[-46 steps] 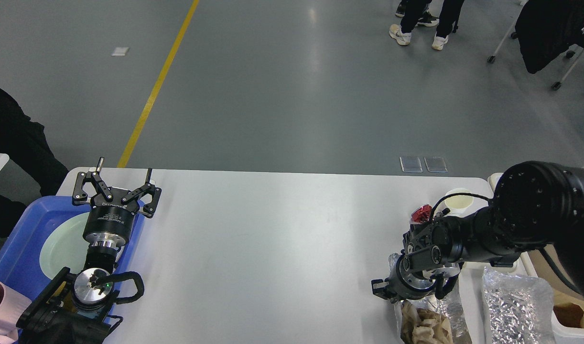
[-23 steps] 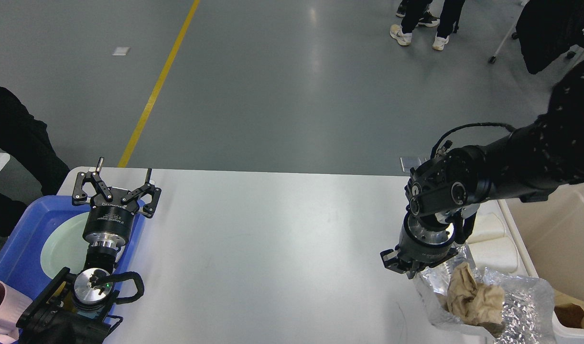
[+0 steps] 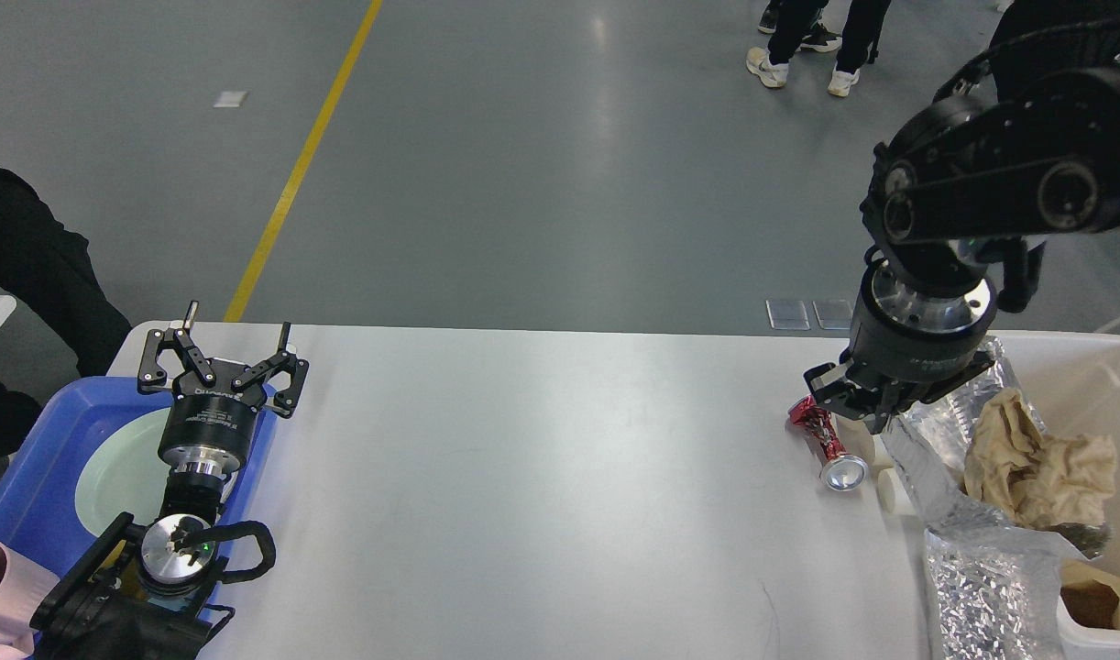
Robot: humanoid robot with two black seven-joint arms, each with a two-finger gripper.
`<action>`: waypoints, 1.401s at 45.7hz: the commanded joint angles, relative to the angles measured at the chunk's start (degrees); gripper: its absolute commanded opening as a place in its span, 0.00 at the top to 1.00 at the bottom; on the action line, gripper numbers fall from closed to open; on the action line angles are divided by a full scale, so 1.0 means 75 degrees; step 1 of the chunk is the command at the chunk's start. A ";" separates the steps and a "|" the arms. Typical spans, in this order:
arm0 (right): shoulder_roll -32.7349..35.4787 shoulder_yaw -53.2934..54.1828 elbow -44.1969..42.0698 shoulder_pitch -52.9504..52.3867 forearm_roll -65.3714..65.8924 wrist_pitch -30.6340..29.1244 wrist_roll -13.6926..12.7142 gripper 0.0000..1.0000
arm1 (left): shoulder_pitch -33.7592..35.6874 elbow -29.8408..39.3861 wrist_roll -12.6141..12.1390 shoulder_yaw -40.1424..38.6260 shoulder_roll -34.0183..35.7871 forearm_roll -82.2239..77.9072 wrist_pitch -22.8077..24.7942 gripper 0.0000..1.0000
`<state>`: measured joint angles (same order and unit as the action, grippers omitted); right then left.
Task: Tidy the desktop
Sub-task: 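Lift the foil snack bag and drop it into the white bin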
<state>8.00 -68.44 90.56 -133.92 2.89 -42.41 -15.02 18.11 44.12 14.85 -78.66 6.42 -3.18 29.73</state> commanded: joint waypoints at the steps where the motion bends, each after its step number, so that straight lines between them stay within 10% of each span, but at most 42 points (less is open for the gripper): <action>1: 0.0234 -0.0027 0.0089 -0.0519 -0.0045 -0.0216 0.0010 1.00 | 0.0000 0.0000 0.0000 0.0000 0.0000 0.0002 -0.0003 0.04; 11: 0.0316 -0.0670 -0.0004 -0.0566 -0.0899 -0.0122 0.0267 1.00 | 0.0000 0.0000 0.0000 0.0000 0.0000 0.0002 -0.0003 0.04; 25: 0.0316 -0.2487 -0.0180 -0.0437 -0.0982 0.1025 0.2459 1.00 | 0.0000 0.0000 0.0000 0.0000 0.0000 0.0002 -0.0003 0.04; 64: 0.1453 -0.2769 -0.7573 0.7951 0.0143 0.3358 0.2296 1.00 | 0.0000 0.0000 0.0012 -0.0024 0.0000 0.0002 -0.0003 0.04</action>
<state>18.47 -90.02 41.45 -83.14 4.15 -21.00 2.83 18.11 44.12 14.92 -78.85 6.42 -3.18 29.71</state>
